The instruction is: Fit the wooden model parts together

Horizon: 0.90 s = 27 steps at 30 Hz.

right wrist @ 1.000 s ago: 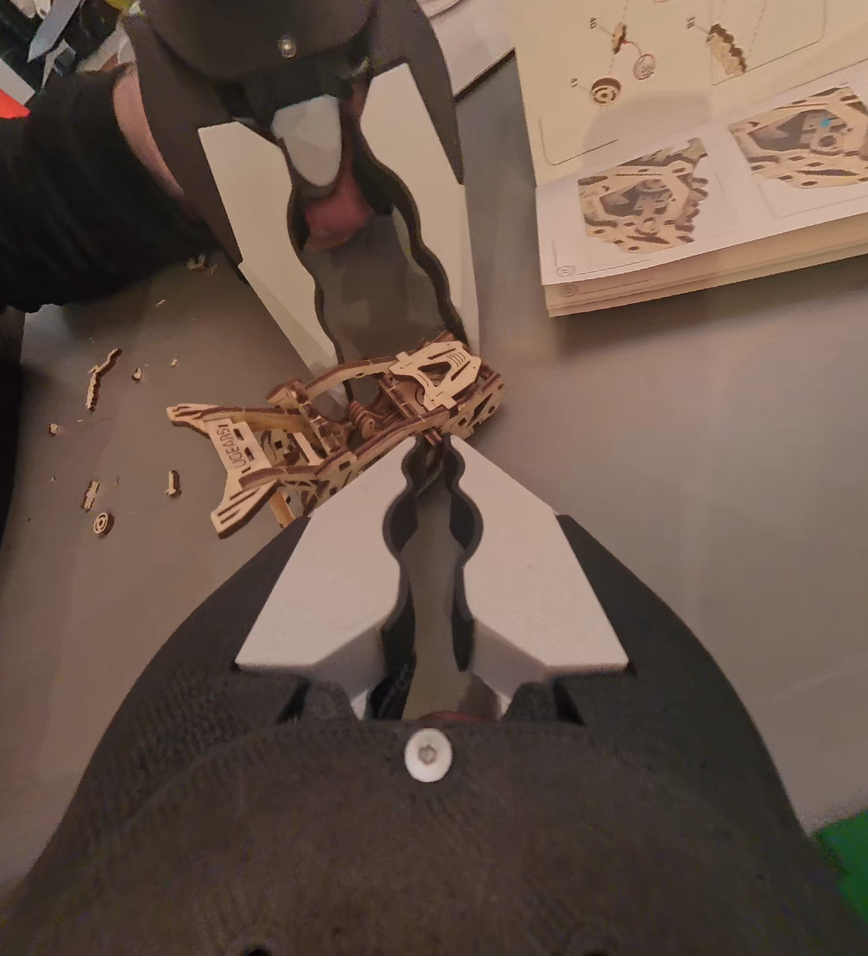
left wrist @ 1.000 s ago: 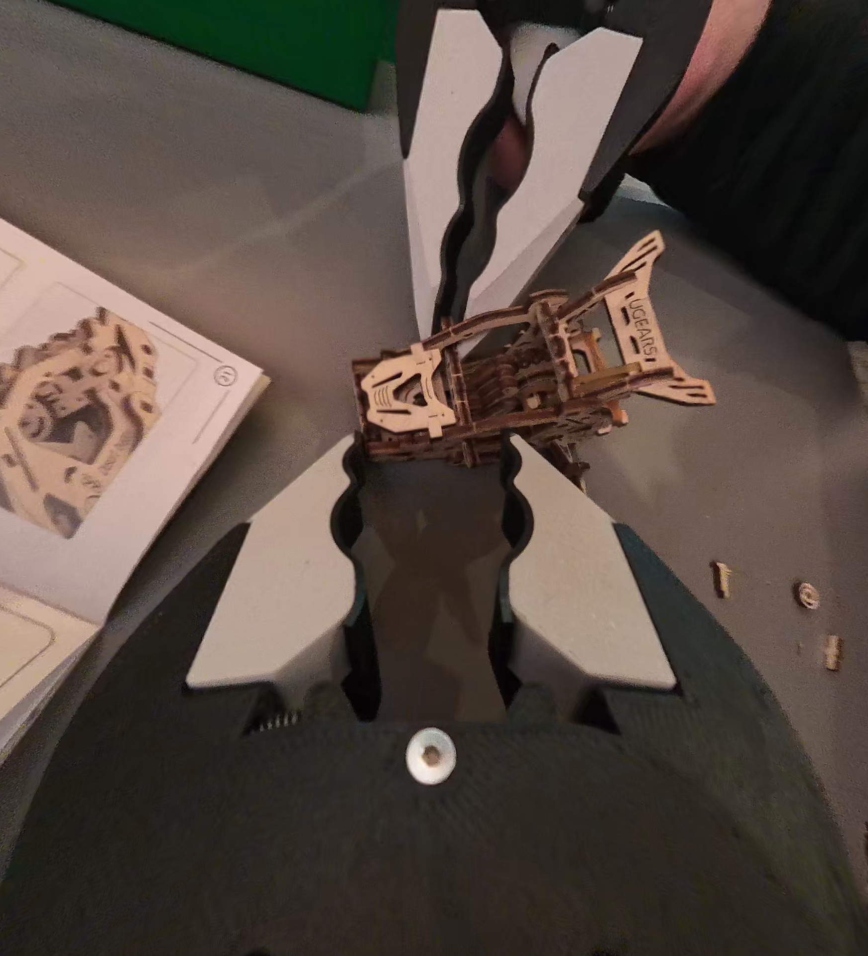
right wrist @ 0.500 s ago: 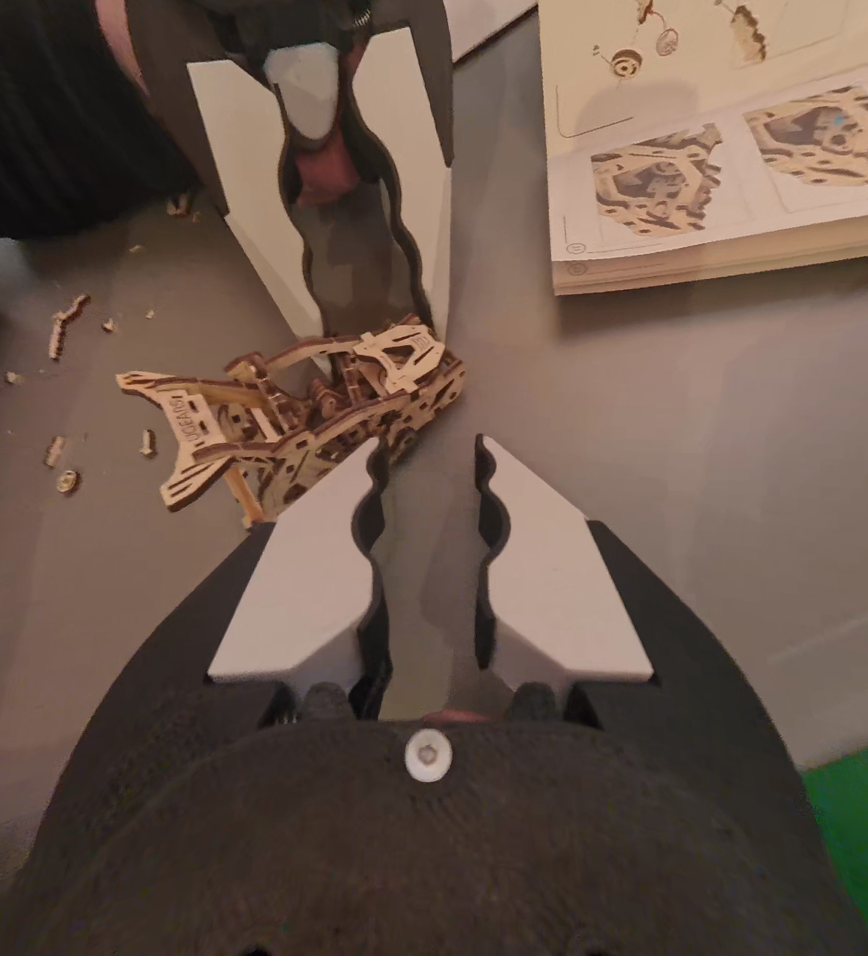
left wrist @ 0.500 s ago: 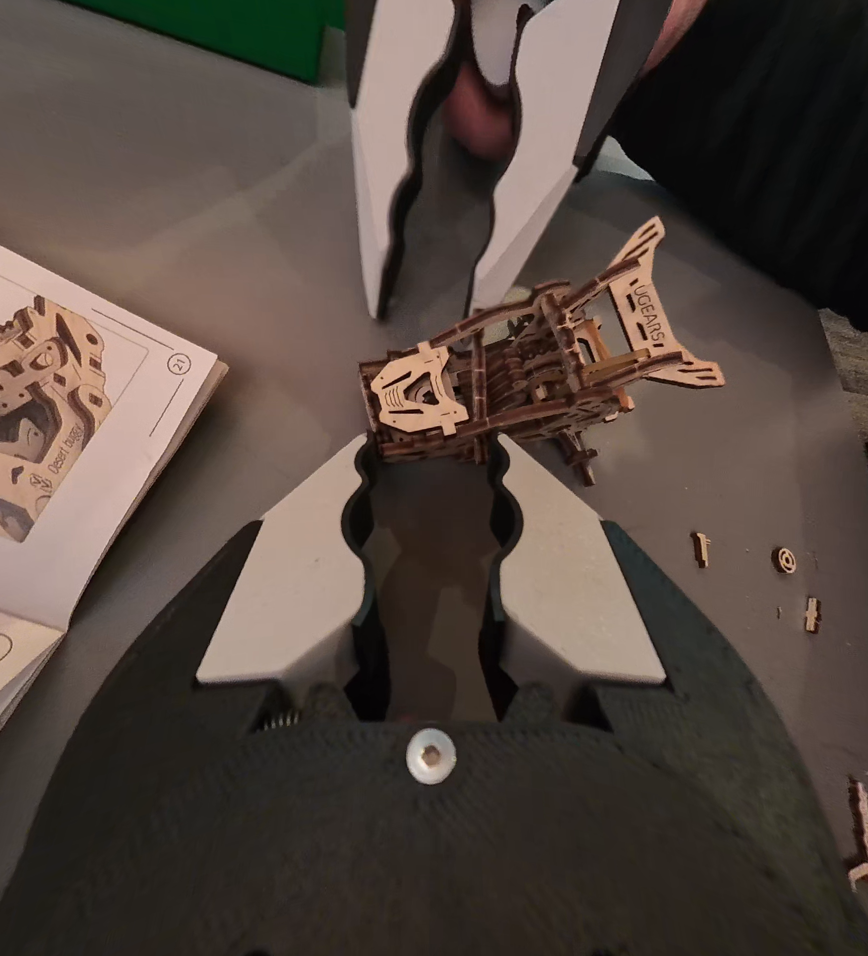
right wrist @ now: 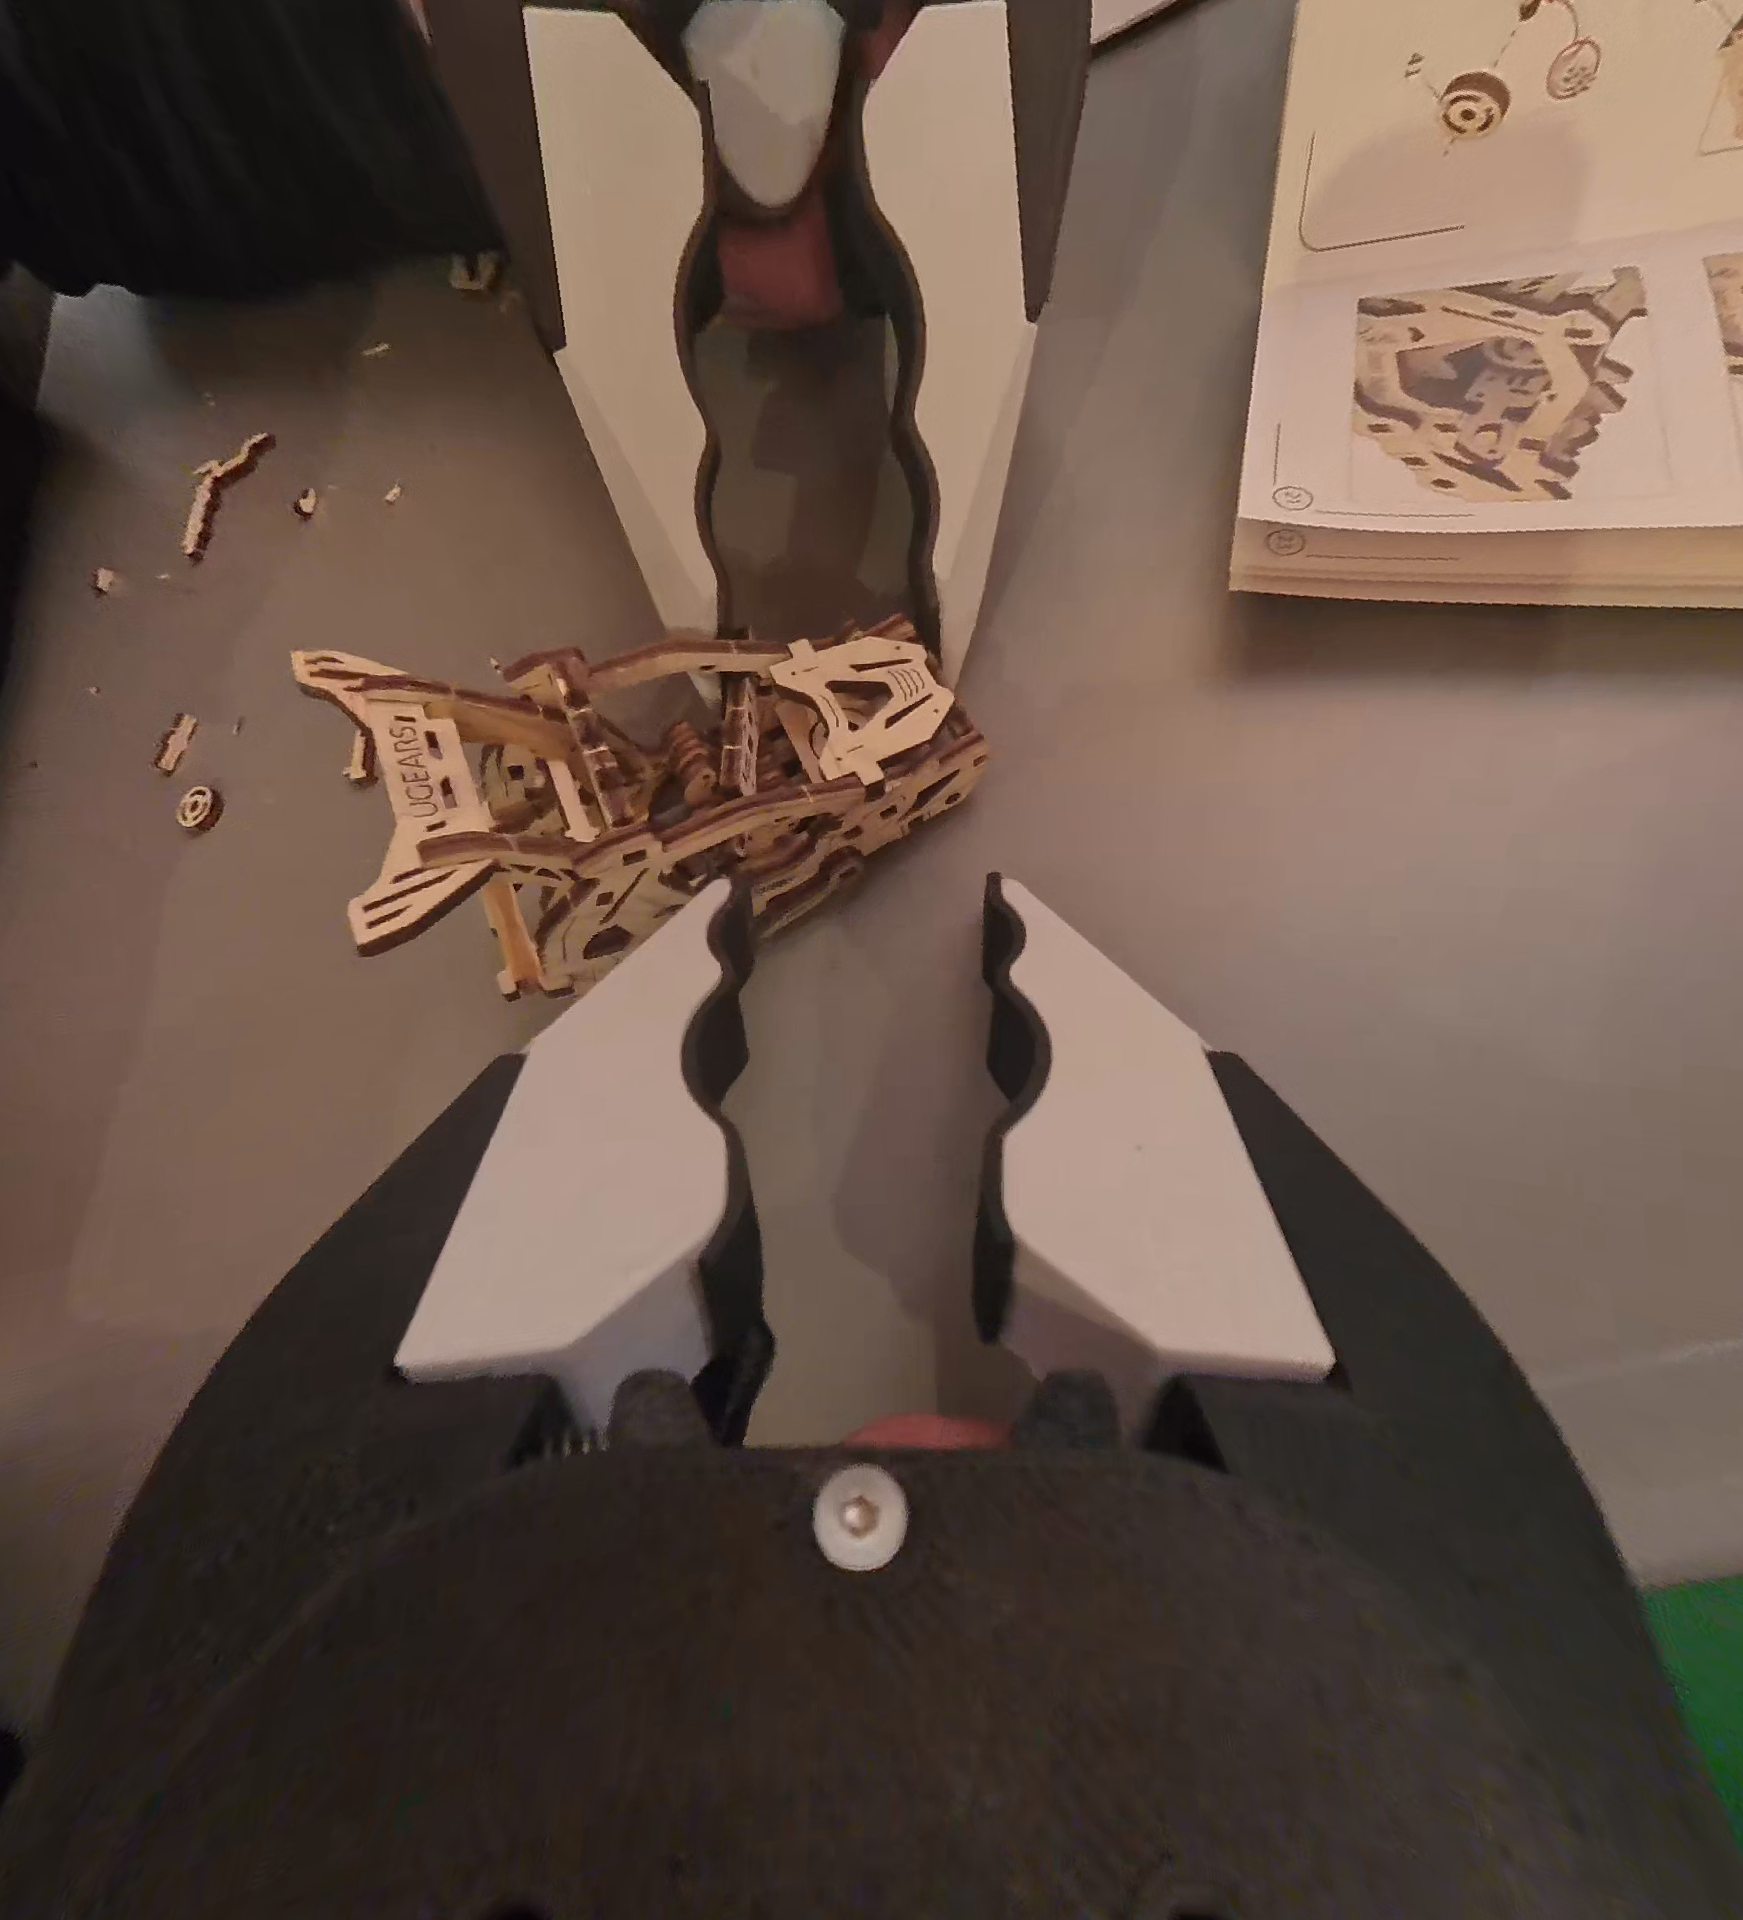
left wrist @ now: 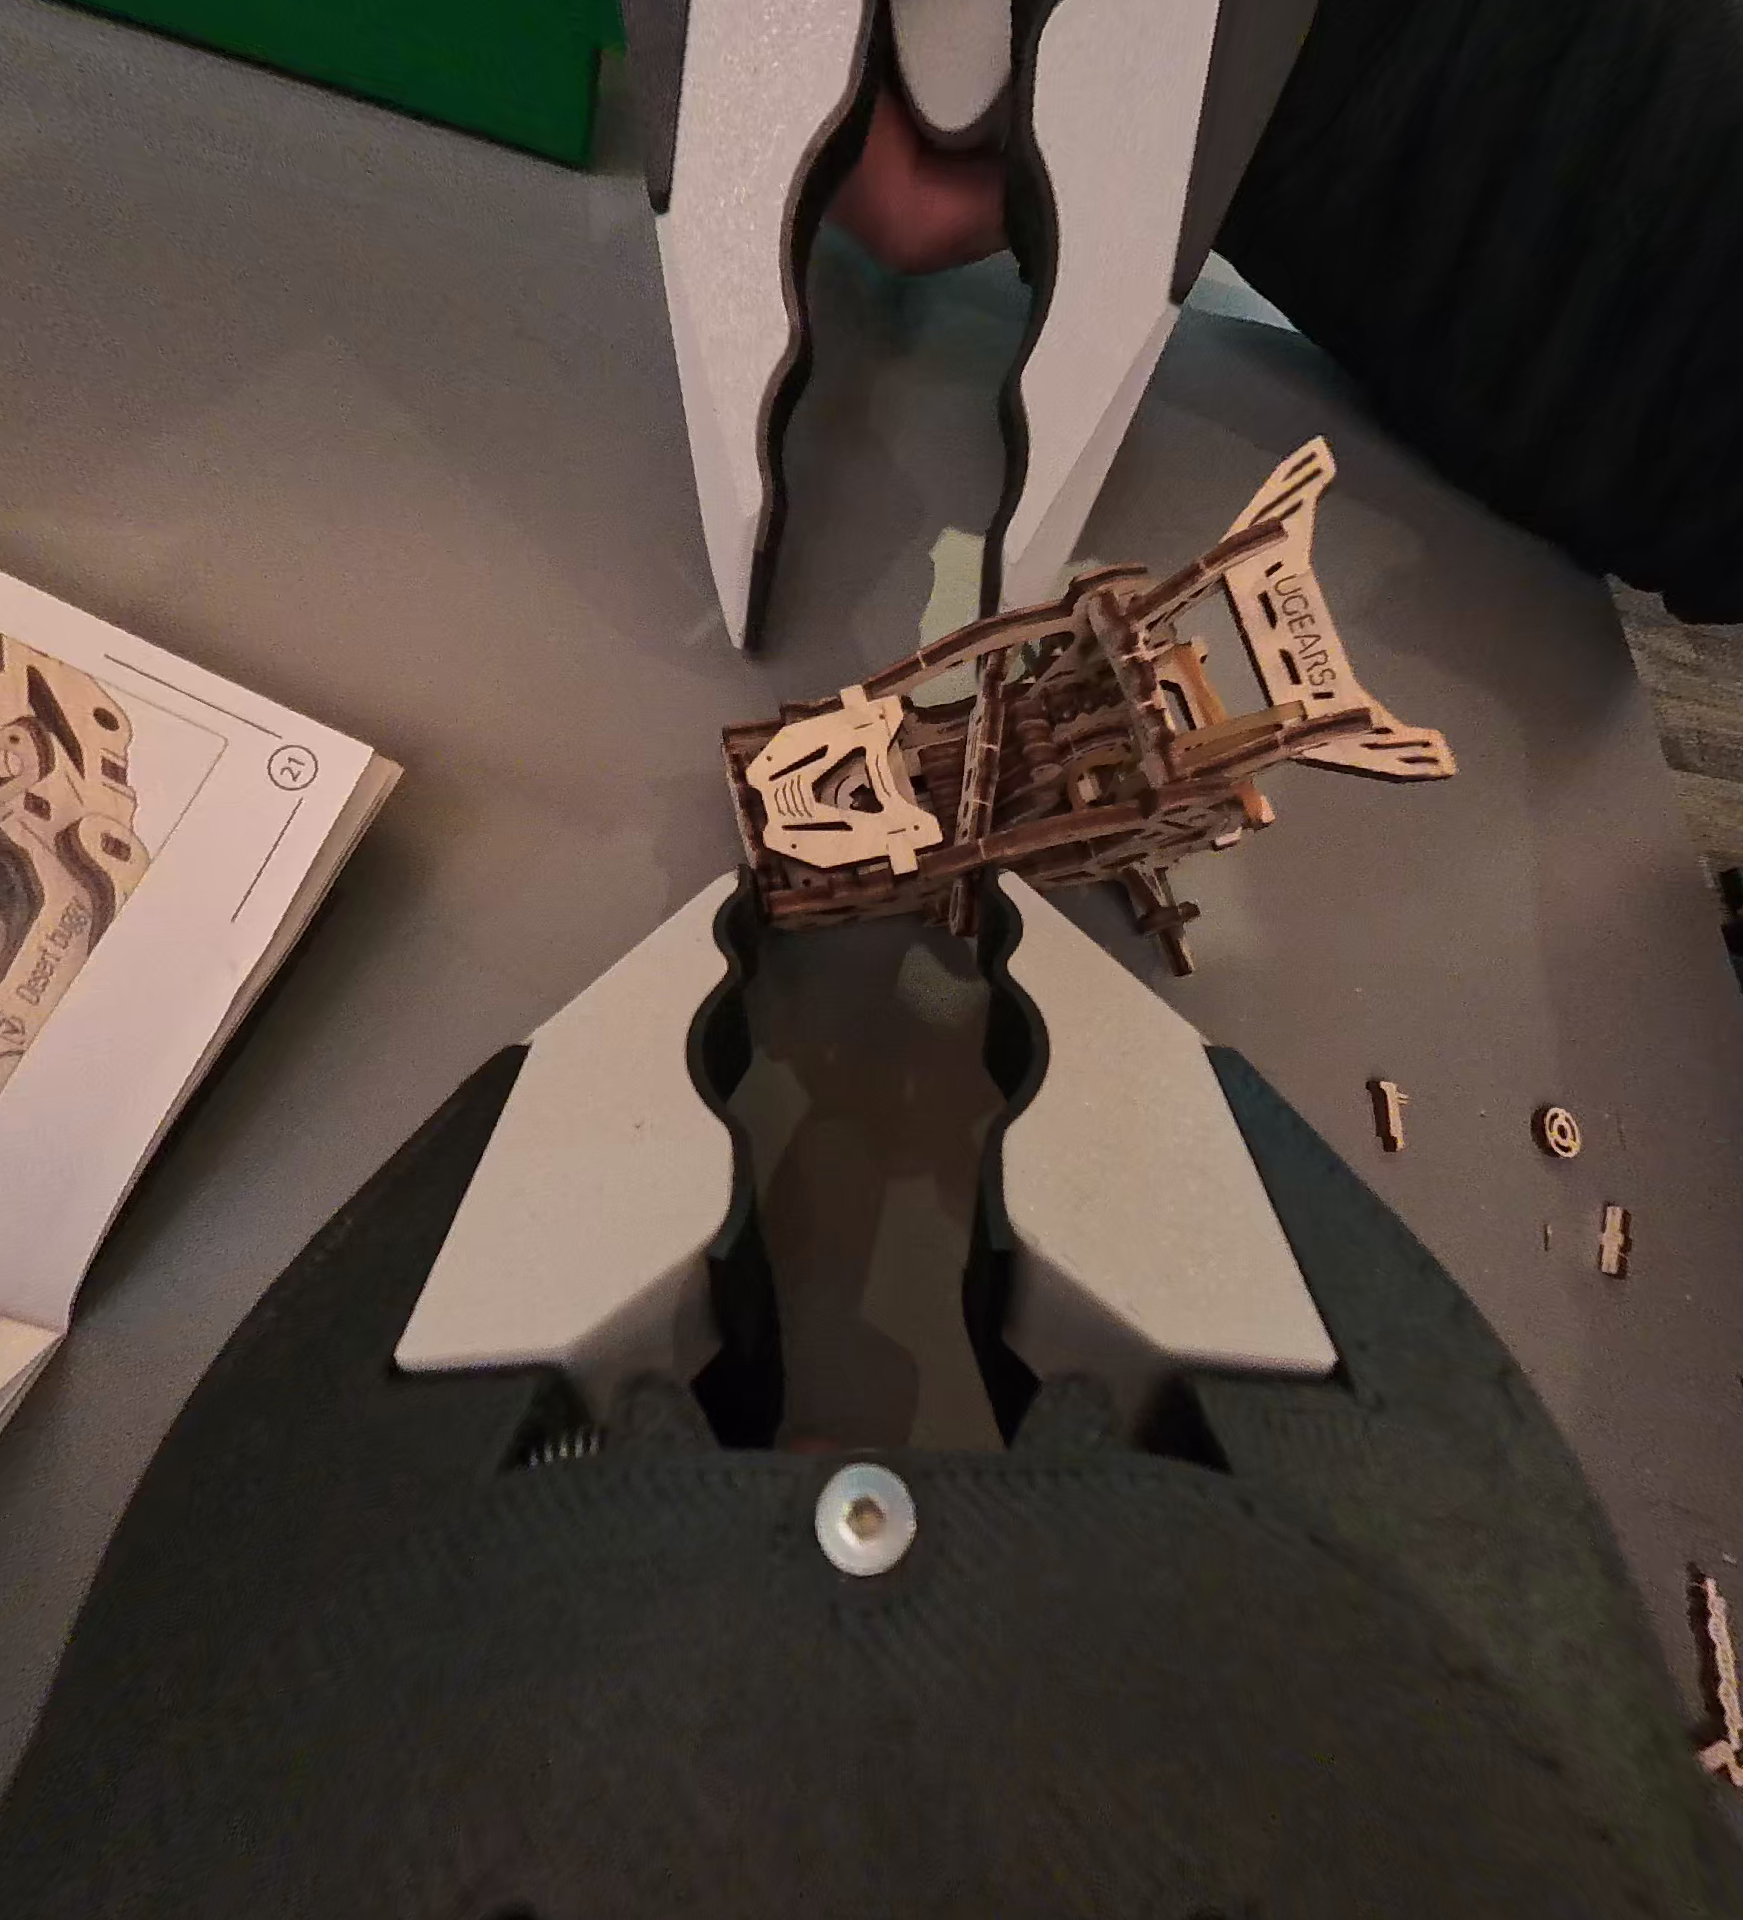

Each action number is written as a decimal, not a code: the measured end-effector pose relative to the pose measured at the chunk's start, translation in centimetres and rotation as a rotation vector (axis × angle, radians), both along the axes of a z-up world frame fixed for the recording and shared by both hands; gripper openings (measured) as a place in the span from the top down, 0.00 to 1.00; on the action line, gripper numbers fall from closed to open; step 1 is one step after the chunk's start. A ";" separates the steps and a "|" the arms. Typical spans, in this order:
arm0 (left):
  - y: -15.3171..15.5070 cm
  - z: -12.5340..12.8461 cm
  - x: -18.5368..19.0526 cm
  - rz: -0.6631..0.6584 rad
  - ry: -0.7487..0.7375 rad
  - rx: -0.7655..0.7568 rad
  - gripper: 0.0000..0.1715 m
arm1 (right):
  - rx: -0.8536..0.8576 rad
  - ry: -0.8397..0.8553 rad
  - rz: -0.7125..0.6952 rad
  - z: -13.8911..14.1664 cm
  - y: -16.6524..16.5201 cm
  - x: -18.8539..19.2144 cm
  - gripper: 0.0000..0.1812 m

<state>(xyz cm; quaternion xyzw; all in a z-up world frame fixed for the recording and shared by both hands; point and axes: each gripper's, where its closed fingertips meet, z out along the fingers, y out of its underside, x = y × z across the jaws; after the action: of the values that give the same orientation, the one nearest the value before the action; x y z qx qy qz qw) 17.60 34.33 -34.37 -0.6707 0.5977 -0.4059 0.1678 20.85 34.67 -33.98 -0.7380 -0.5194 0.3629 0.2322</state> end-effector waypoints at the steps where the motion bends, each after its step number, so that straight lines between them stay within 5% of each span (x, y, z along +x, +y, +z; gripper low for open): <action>1: 0.0 0.0 0.0 0.001 0.000 0.002 0.77 | -0.010 0.004 0.005 0.0 -0.2 0.1 0.76; 9: -0.3 0.1 0.0 0.002 0.017 -0.011 0.76 | -0.023 0.063 -0.017 0.5 -0.2 -0.2 0.75; 15: -0.8 0.2 0.3 -0.007 0.017 -0.034 0.74 | -0.039 0.040 -0.057 0.1 0.0 0.1 0.87; 27: -1.1 0.2 0.5 -0.011 0.017 -0.033 0.75 | 0.086 0.027 0.024 1.1 -1.6 1.0 0.84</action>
<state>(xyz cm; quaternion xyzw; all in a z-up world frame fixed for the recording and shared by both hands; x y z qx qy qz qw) 18.09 33.22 -34.21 -0.6732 0.5962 -0.4110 0.1496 21.84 33.10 -32.91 -0.7160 -0.5405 0.3527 0.2662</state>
